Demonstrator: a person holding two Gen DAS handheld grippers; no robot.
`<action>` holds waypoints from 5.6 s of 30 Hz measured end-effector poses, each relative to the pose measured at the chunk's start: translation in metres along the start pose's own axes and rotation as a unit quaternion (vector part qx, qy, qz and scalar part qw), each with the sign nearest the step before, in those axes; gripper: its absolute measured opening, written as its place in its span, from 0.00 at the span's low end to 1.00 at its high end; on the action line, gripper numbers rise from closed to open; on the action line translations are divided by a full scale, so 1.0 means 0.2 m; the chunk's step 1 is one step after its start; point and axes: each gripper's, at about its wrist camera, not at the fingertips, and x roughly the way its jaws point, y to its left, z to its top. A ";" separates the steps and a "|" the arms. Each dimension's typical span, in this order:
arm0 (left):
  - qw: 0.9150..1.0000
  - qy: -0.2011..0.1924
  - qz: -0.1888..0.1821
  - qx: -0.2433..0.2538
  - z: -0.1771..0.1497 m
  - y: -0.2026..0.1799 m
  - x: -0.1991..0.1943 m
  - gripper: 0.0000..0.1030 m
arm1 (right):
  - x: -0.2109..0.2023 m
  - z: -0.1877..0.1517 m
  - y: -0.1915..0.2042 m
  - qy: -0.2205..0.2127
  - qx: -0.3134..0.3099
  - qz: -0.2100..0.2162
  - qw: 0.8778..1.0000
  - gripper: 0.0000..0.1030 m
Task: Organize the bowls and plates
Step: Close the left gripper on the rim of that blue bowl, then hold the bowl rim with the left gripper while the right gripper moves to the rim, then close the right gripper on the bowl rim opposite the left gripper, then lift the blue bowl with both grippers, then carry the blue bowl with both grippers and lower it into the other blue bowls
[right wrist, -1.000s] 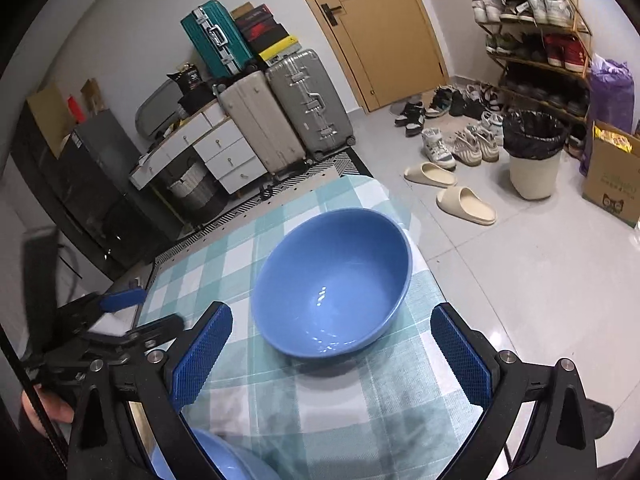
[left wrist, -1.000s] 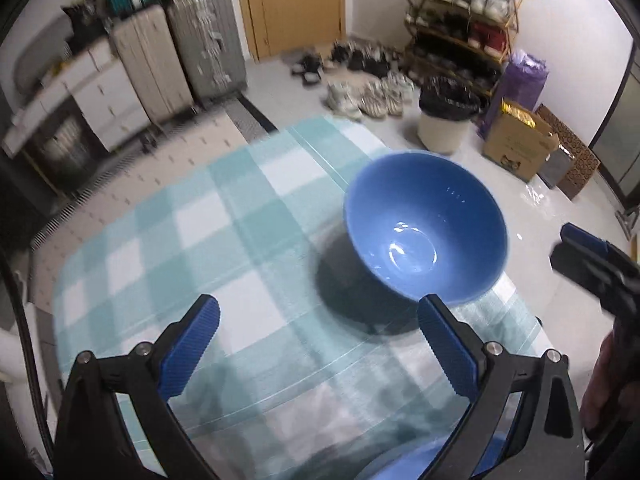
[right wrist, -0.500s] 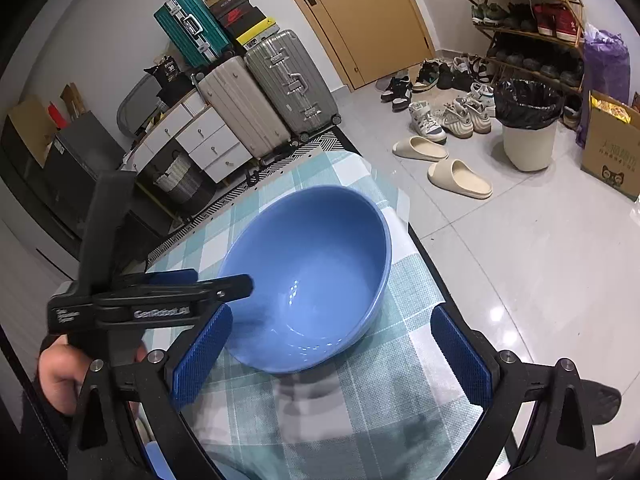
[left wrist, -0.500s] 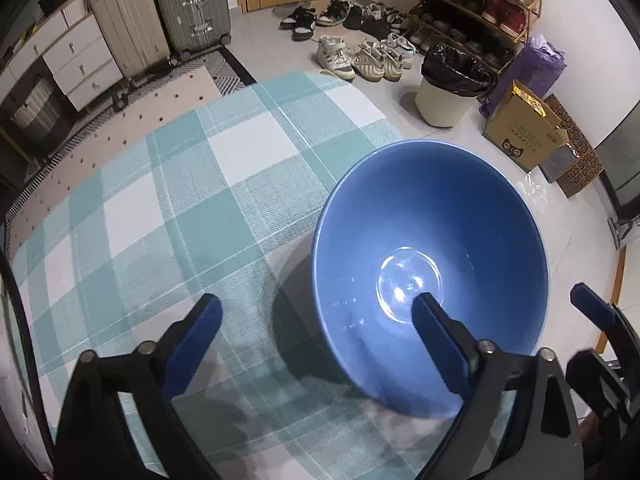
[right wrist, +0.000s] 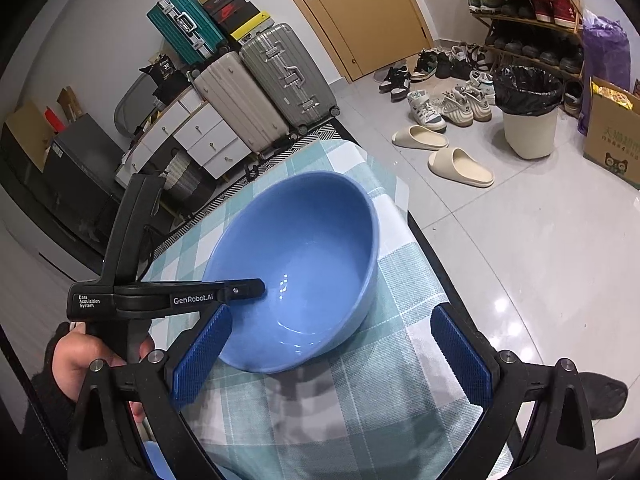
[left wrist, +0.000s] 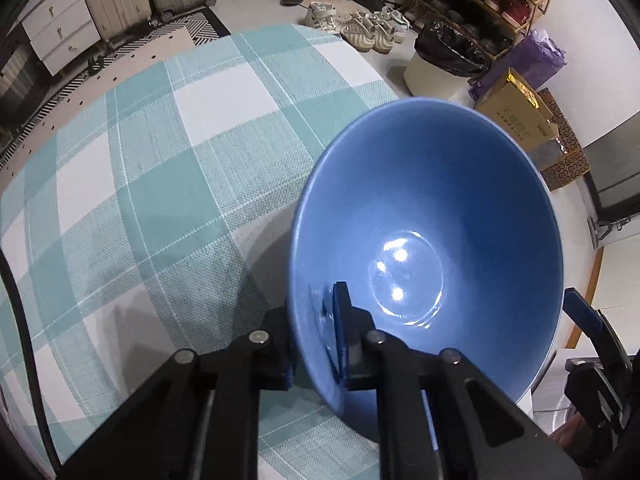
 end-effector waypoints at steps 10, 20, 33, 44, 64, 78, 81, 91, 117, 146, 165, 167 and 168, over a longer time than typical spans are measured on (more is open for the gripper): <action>1.000 0.011 0.008 -0.004 -0.05 0.02 -0.02 0.06 | 0.03 0.01 -0.01 0.011 -0.001 0.002 1.000 0.98; 1.000 0.013 0.022 -0.003 -0.19 0.13 -0.07 0.06 | 0.03 0.01 0.04 0.025 -0.011 0.016 0.999 0.98; 0.999 0.015 0.029 -0.024 -0.48 0.40 -0.18 0.06 | 0.00 -0.06 0.25 0.049 -0.060 0.040 0.996 0.98; 0.999 -0.001 0.027 -0.043 -0.59 0.46 -0.22 0.07 | 0.00 -0.08 0.36 0.069 -0.064 0.036 0.995 0.98; 0.997 -0.031 0.052 -0.052 -0.59 0.41 -0.20 0.10 | 0.05 -0.02 0.54 0.070 -0.100 0.006 0.993 0.98; 0.996 -0.051 0.045 -0.051 -0.61 0.40 -0.25 0.40 | 0.27 -0.02 0.54 0.123 -0.117 -0.017 0.985 0.98; 0.997 -0.052 0.043 -0.049 -0.61 0.38 -0.26 0.41 | 0.32 -0.03 0.53 0.136 -0.115 -0.019 0.984 0.98; 0.997 -0.044 0.034 -0.053 -0.62 0.37 -0.22 0.41 | 0.42 -0.05 0.50 0.168 -0.120 -0.027 0.978 0.98; 0.997 -0.050 0.002 -0.057 -0.63 0.40 -0.22 0.19 | 0.57 -0.15 0.51 0.229 -0.150 -0.046 0.961 0.24; 0.996 -0.032 -0.003 -0.081 -0.62 0.44 -0.24 0.12 | 0.61 -0.15 0.51 0.243 -0.137 -0.033 0.960 0.08; 0.998 0.011 -0.003 -0.058 -0.57 0.38 -0.38 0.11 | 0.50 -0.08 0.46 0.247 -0.052 0.008 0.968 0.08; 0.998 0.012 -0.005 -0.059 -0.57 0.38 -0.40 0.12 | 0.48 -0.07 0.46 0.246 -0.048 0.012 0.968 0.08; 0.998 0.012 -0.007 -0.061 -0.57 0.39 -0.40 0.12 | 0.47 -0.07 0.47 0.247 -0.048 0.012 0.968 0.08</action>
